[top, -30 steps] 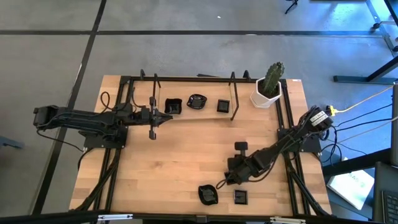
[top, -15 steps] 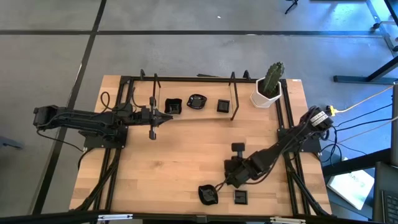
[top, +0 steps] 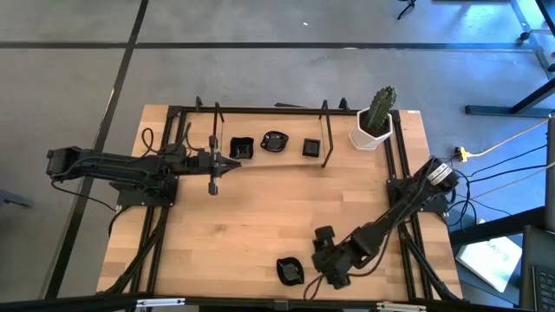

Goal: Pick & Place Mini shaped plates
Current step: Stack the top square plate on the top of the square plate on the shelf

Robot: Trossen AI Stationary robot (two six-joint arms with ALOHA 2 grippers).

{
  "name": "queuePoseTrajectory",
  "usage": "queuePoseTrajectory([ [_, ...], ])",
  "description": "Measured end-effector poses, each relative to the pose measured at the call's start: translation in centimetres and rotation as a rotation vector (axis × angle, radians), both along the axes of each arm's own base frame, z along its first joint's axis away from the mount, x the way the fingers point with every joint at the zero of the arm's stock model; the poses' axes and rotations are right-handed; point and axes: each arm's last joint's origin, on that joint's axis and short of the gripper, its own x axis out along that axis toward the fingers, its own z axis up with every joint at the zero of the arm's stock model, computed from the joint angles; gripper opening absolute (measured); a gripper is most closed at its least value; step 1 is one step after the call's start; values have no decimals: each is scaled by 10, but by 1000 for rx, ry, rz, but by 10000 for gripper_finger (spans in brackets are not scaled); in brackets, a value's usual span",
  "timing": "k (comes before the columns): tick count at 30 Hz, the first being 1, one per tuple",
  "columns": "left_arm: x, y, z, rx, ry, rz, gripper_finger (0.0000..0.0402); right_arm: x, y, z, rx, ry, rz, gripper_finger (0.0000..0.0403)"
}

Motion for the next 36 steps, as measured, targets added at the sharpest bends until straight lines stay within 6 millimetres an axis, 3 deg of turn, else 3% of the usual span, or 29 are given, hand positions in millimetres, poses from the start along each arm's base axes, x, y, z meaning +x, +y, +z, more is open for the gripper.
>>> queuePoseTrajectory([
  [6,0,0,0,0,0,2,11,6,11,-17,86,99,67,7],
  [12,0,0,0,0,0,3,9,9,7,-34,33,164,46,7],
  [17,0,0,0,0,0,3,12,14,0,-33,26,161,47,7],
  [29,0,0,0,0,0,3,13,20,-28,-34,-178,164,34,7],
  [36,0,0,0,0,0,3,8,31,-31,-18,-179,140,42,7],
])
